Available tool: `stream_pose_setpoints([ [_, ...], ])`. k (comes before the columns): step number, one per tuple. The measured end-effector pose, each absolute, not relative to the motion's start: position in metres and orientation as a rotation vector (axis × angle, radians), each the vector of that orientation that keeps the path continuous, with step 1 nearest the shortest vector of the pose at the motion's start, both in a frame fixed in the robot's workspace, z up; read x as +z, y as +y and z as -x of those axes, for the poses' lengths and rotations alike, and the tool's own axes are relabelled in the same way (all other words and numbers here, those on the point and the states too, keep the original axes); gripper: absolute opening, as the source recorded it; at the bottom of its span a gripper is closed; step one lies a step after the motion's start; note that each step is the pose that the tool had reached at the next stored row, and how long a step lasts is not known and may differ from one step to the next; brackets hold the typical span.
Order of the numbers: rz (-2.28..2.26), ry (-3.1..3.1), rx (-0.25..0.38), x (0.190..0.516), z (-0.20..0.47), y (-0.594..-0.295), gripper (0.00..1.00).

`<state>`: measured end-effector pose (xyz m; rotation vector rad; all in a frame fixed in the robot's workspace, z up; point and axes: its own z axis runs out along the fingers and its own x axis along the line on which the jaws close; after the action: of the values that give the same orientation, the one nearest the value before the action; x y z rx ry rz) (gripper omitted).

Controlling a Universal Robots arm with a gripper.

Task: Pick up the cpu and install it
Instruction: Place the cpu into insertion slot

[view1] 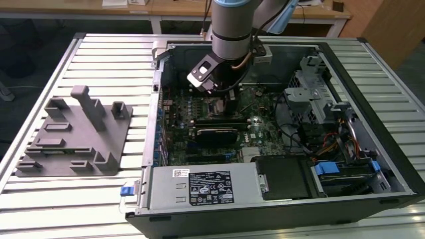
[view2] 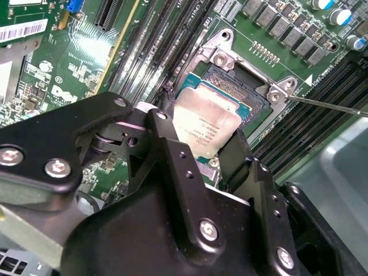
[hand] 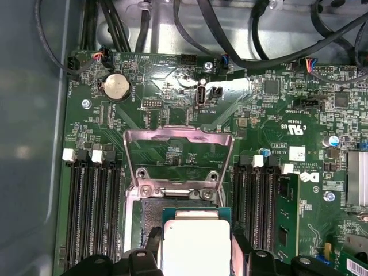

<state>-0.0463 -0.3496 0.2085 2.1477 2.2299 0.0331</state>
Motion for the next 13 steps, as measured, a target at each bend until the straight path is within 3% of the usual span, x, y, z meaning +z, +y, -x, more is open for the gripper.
stream_pose_setpoints([
  [13, -2.149, 2.229, 0.033, 0.2031, 0.0466, -0.3472, 0.55],
])
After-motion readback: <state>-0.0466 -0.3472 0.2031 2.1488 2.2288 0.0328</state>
